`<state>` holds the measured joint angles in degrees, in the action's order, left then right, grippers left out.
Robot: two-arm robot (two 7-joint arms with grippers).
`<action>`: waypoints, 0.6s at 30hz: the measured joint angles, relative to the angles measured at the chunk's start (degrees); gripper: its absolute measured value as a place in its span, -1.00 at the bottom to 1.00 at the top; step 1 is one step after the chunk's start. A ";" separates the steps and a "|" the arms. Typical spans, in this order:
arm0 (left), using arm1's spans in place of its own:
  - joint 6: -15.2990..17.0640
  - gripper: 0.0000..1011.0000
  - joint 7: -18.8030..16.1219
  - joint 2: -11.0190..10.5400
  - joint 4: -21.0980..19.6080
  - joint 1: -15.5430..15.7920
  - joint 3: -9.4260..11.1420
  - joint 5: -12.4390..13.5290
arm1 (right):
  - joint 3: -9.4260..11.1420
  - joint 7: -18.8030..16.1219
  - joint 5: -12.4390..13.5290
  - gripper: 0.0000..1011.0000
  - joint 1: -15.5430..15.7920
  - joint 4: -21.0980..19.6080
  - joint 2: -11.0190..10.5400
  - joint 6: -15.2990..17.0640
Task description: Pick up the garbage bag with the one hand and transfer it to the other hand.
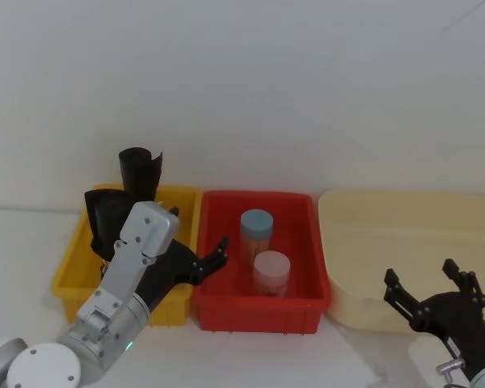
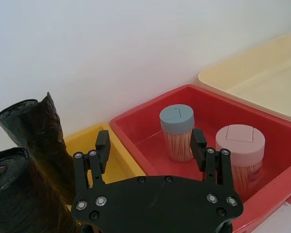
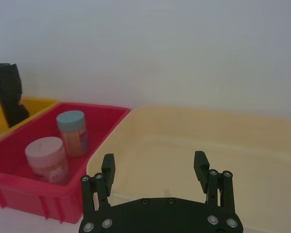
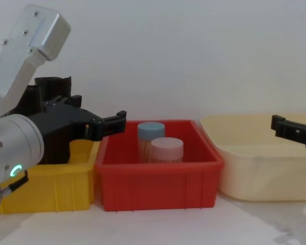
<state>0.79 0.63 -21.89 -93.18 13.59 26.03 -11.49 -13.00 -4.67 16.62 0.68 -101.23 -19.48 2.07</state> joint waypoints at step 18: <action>0.00 0.98 0.00 0.00 0.00 0.00 0.00 0.00 | -2.61 -9.32 2.62 0.98 -3.58 -0.57 -2.57 4.85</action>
<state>0.80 0.63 -21.89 -93.18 13.59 26.02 -11.48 -15.61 -13.99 19.24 -2.90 -101.80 -22.06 6.92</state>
